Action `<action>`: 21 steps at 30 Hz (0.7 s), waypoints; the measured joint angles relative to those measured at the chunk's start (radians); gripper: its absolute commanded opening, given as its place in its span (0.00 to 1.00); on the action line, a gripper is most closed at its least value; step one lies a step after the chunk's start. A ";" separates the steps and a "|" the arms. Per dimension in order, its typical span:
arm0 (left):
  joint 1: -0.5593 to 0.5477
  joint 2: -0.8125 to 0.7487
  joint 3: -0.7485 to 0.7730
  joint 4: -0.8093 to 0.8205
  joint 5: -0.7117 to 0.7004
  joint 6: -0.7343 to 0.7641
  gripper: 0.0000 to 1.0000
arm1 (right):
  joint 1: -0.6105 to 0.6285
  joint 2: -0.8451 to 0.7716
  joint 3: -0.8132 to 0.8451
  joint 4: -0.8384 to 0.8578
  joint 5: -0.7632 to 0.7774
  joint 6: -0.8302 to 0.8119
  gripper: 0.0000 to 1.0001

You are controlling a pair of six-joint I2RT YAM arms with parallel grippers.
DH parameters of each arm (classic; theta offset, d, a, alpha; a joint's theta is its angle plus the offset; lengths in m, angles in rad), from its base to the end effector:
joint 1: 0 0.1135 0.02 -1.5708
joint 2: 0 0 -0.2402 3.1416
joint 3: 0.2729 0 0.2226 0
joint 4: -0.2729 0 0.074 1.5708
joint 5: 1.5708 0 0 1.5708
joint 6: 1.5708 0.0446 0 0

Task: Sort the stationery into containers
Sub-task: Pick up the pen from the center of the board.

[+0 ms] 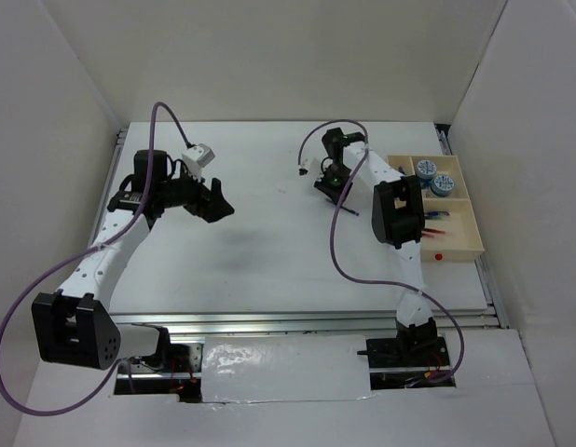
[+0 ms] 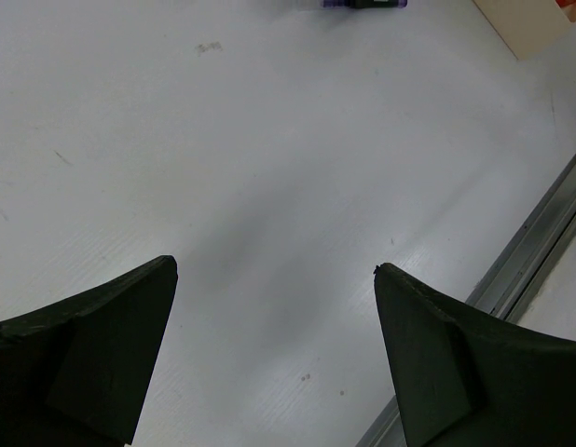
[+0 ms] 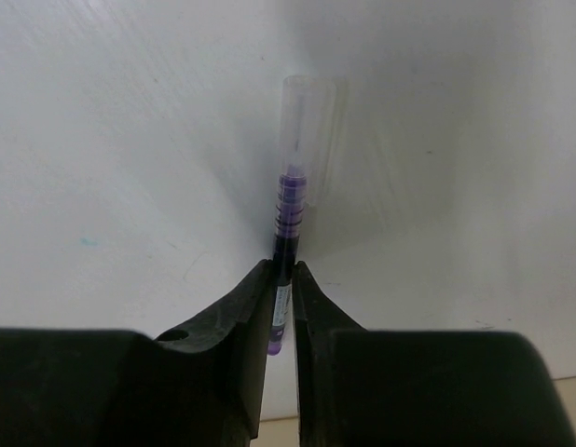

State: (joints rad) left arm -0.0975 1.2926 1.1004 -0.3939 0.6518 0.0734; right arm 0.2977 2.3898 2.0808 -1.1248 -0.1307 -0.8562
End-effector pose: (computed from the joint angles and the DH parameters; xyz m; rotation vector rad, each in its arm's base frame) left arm 0.2632 -0.0529 0.3019 0.5504 2.0298 -0.7127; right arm 0.4133 0.1329 0.1524 -1.6319 2.4830 0.1307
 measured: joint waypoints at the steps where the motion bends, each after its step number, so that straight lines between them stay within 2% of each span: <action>1: 0.001 -0.001 0.000 -0.002 0.000 0.000 0.99 | 0.005 0.003 0.001 -0.003 0.002 0.004 0.23; 2: 0.002 -0.003 0.000 -0.004 0.001 0.001 0.99 | 0.010 0.006 0.002 -0.006 0.004 0.005 0.26; 7: 0.008 -0.011 0.005 -0.022 0.001 0.002 0.99 | 0.033 0.016 0.002 -0.024 0.031 0.018 0.26; 11: 0.014 -0.019 0.007 -0.027 0.001 0.002 0.99 | 0.050 0.016 -0.006 -0.023 0.050 0.027 0.09; 15: 0.018 -0.031 0.011 -0.037 0.001 0.001 0.99 | 0.051 0.013 -0.006 -0.026 0.055 0.037 0.00; 19: 0.028 -0.066 0.013 -0.053 0.002 0.000 0.99 | 0.051 -0.034 -0.056 -0.029 0.010 0.084 0.00; 21: 0.034 -0.101 0.012 -0.057 0.002 -0.002 0.99 | 0.051 -0.122 -0.145 -0.012 -0.032 0.132 0.00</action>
State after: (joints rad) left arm -0.0639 1.1912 1.1122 -0.4507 0.6533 0.0711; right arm 0.3489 2.2673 1.9354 -1.1366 -0.1631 -0.7246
